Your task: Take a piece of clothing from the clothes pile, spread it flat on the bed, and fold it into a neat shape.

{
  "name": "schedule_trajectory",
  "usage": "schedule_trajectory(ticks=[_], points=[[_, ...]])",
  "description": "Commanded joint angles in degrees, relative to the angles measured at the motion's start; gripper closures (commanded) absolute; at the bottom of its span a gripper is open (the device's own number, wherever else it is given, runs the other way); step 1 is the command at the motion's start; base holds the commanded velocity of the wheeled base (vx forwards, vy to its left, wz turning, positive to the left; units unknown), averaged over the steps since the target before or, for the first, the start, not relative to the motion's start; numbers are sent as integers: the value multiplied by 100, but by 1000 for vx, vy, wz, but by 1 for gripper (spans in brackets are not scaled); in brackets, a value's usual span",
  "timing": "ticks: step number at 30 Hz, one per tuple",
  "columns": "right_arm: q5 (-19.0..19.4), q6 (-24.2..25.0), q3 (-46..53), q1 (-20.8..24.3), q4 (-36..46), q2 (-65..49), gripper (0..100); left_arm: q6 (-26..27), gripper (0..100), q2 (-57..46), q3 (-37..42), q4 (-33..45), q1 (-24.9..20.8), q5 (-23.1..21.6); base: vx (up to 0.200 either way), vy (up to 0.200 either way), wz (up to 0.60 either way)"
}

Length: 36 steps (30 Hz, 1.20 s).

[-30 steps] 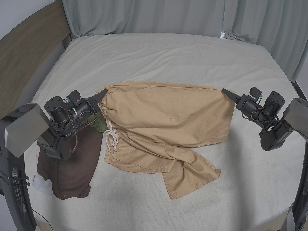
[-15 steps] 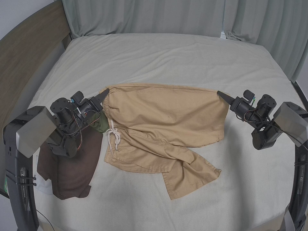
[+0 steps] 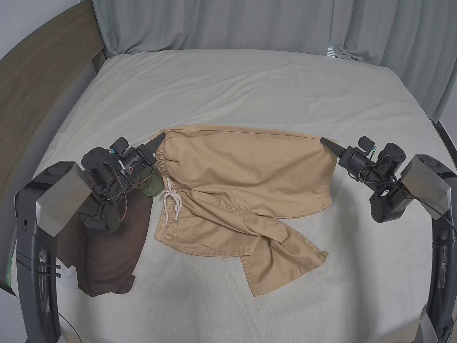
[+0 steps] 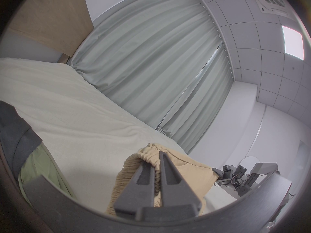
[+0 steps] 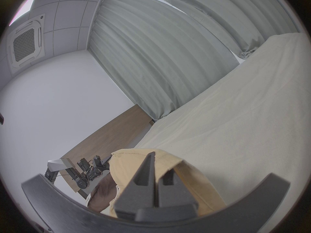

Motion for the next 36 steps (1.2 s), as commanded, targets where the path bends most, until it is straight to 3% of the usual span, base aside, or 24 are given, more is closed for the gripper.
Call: schedule_trajectory(ticks=[1, 3, 4, 5, 6, 13, 20, 28, 36], points=[[1, -1, -31, 0, 8, 32, 100, -1, 100, 66, -29, -1, -9, -10, 0, 0, 0], [-8, -1, -39, 0, 87, 24, 100, 8, 100, 75, -29, -10, -9, -27, 0, 0, 0], [-26, -1, -57, 0, 131, 24, 100, -1, 0, 75, -38, -10, -9, -36, 0, 0, 0], [-43, -1, -92, 0, 157, 24, 100, -1, 0, 75, -38, -1, -9, -54, 0, 0, 0], [-52, 7, -206, 0, 193, 41, 0, -18, 0, 66, -47, 25, -9, -71, 0, 0, 0], [-61, -1, -136, 0, 193, 24, 0, -721, 0, -136, 50, 192, -114, 69, 0, 0, 0], [-52, -28, 629, 44, 114, -565, 0, -721, 0, -294, 384, 289, -88, 104, 0, 0, 0], [-52, -133, 2527, 0, -89, -2077, 0, -510, 0, -1542, 1869, 139, -44, 17, 0, 0, 0], [-43, -344, 3652, -35, -53, -3378, 0, -168, 0, -2430, 3064, -19, 53, -335, 0, 0, 0]])
